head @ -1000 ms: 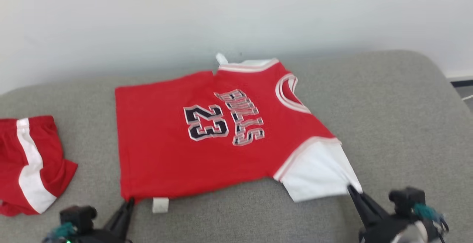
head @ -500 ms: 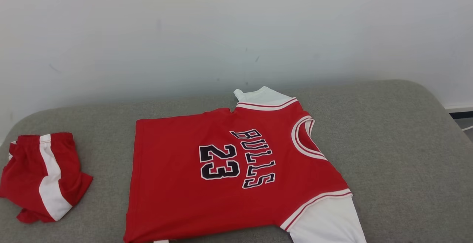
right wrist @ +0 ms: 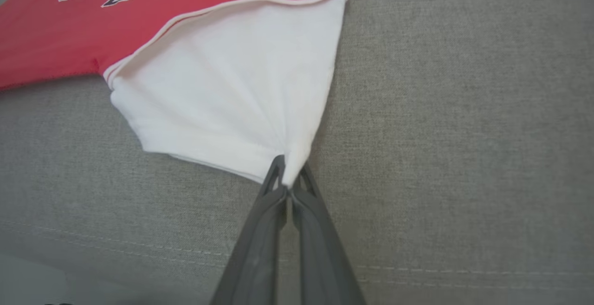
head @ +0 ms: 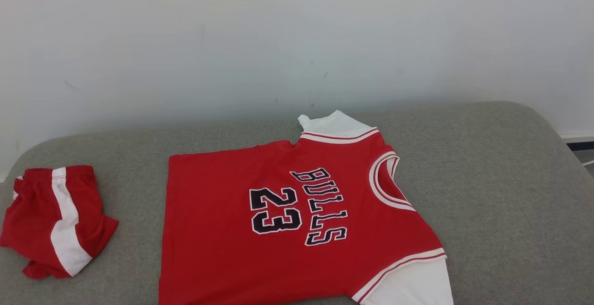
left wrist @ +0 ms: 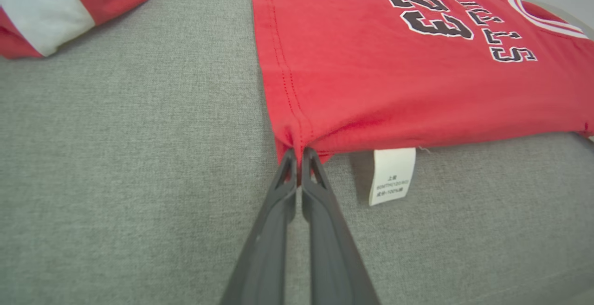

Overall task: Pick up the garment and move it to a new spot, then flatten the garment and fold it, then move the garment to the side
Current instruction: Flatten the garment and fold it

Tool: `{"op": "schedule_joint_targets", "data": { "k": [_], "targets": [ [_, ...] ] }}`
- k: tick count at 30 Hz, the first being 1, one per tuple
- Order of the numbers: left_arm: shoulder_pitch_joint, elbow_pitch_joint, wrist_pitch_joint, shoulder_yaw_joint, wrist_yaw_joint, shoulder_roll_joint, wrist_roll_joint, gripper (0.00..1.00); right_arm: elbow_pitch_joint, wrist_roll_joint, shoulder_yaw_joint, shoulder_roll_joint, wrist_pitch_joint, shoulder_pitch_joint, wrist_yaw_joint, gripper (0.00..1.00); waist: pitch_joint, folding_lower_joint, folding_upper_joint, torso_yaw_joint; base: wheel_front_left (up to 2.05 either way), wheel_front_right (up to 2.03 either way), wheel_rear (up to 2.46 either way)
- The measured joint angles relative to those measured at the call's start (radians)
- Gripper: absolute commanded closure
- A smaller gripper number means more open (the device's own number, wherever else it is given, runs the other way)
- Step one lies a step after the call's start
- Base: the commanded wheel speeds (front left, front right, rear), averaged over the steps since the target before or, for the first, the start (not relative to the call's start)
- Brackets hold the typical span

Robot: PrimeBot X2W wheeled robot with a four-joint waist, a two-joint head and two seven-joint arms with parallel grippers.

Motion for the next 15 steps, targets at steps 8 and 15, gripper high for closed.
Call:
{"op": "schedule_joint_targets", "data": {
  "k": [8,15],
  "targets": [
    [0.000,0.020,0.000,0.010,0.007,0.001,-0.002,1.00,-0.009,0.010,0.009,0.006,0.039,0.014,-0.014,1.00,0.006,0.0000,0.0000,-0.008,0.00,0.00,0.00],
    [-0.006,0.044,0.009,-0.010,0.007,-0.024,0.000,1.00,0.002,-0.013,0.024,0.003,0.055,0.004,-0.039,1.00,0.014,0.0000,0.0000,-0.006,0.00,0.00,0.00]
  ]
}}
